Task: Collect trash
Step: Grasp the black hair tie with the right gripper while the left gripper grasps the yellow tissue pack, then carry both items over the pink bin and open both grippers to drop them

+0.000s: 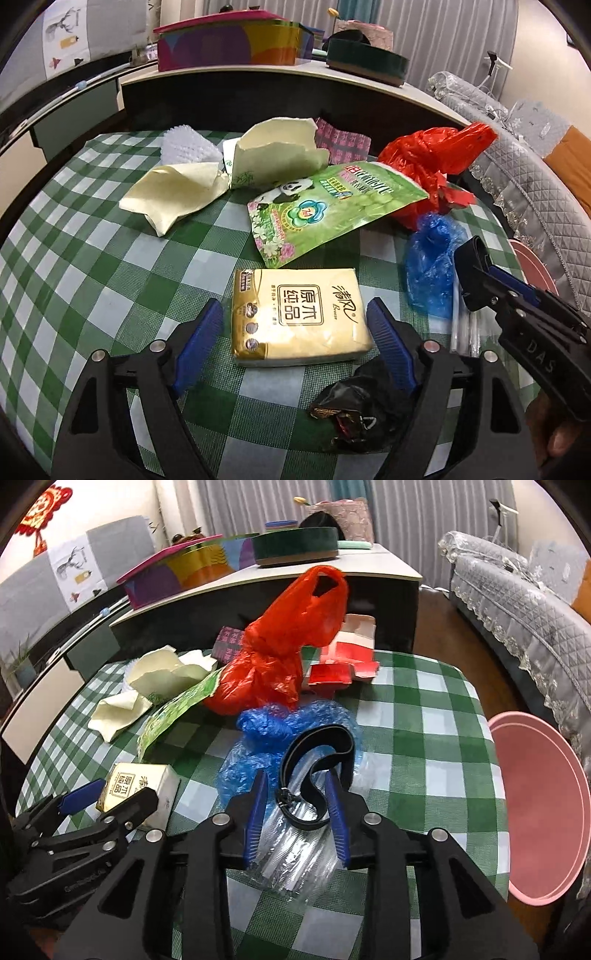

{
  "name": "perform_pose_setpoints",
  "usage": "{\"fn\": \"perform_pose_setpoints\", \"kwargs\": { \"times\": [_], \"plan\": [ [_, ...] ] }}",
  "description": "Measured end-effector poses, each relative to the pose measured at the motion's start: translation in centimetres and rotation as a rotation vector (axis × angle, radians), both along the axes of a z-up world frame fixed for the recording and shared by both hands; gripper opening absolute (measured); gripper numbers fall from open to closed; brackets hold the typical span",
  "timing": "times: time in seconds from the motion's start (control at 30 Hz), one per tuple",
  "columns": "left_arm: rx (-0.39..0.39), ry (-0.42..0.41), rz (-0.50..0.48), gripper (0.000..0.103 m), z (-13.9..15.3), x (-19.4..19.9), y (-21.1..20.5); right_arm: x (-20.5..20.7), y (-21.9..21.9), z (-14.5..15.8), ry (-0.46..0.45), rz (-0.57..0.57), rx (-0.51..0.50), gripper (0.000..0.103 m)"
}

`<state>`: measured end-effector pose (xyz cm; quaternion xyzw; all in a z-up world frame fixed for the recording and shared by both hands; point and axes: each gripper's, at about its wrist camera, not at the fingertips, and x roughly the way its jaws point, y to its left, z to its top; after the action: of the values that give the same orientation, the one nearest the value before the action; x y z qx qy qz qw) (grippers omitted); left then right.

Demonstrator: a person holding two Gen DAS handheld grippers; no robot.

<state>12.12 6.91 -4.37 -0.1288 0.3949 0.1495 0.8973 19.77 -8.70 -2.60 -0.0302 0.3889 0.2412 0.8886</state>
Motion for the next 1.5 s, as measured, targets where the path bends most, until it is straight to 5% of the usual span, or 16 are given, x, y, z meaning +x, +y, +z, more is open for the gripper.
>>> {"fn": "perform_pose_setpoints", "kwargs": {
  "times": [0.17,0.43,1.0,1.5],
  "plan": [
    [-0.001,0.018,-0.012,0.078,-0.3,0.5,-0.3,-0.1,0.5,-0.2,-0.013,0.022,-0.023,0.031],
    [0.011,0.024,-0.014,0.072,-0.1,0.4,-0.4,-0.6,0.6,0.0,-0.015,0.051,-0.018,0.008],
    [0.061,-0.089,-0.023,0.072,3.3,-2.2,-1.7,-4.0,-2.2,5.1,-0.143,0.015,0.027,0.007],
    [0.074,-0.187,-0.147,0.072,6.7,-4.3,-6.9,-6.6,-9.3,9.2,-0.189,-0.101,0.041,0.007]
  ]
}}
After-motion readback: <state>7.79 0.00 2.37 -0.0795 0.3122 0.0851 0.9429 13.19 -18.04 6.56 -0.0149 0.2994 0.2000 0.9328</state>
